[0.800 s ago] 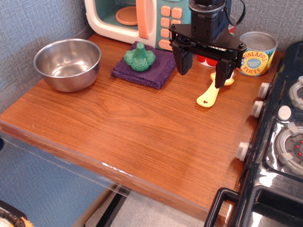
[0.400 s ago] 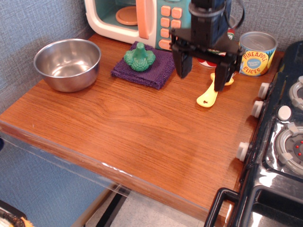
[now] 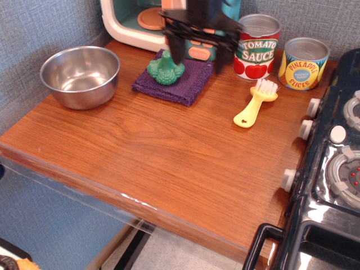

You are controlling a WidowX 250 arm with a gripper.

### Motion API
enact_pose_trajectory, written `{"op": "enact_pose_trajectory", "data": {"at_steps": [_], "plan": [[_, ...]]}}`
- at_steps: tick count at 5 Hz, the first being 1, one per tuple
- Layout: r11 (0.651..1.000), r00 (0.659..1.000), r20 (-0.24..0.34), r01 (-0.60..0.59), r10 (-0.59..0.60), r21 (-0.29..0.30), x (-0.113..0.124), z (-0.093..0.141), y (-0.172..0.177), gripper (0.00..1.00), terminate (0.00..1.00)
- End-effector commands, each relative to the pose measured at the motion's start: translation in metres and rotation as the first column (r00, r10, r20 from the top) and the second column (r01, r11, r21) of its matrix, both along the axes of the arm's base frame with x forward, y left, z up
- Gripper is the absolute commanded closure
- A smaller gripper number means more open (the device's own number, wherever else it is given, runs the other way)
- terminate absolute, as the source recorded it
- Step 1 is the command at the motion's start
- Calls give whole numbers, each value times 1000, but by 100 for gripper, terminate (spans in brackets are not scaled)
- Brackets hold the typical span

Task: Move broccoli to the far right lower corner of table.

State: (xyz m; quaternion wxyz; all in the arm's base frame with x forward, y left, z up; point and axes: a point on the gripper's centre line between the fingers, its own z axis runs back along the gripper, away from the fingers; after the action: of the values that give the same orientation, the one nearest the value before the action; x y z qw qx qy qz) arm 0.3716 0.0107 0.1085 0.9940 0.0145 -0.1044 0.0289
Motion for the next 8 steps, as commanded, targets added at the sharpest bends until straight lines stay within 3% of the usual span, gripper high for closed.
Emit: {"op": "enact_pose_trajectory", "data": {"at_steps": [1,2,4,5,7,8], "plan": [[985,987,43,-160,158,71,25,14,75,0,0],[986,987,-12,-156,157,59,36,-7,78,0,0],[991,990,-51,-131,133,31,47,-23,64,0,0],[991,989,-60,-135,136,26,49,-29,63,100,0],[991,989,-62,-133,134,27,51,-25,65,100,0],[995,995,10,-98,98,10,49,1,58,100,0]]}}
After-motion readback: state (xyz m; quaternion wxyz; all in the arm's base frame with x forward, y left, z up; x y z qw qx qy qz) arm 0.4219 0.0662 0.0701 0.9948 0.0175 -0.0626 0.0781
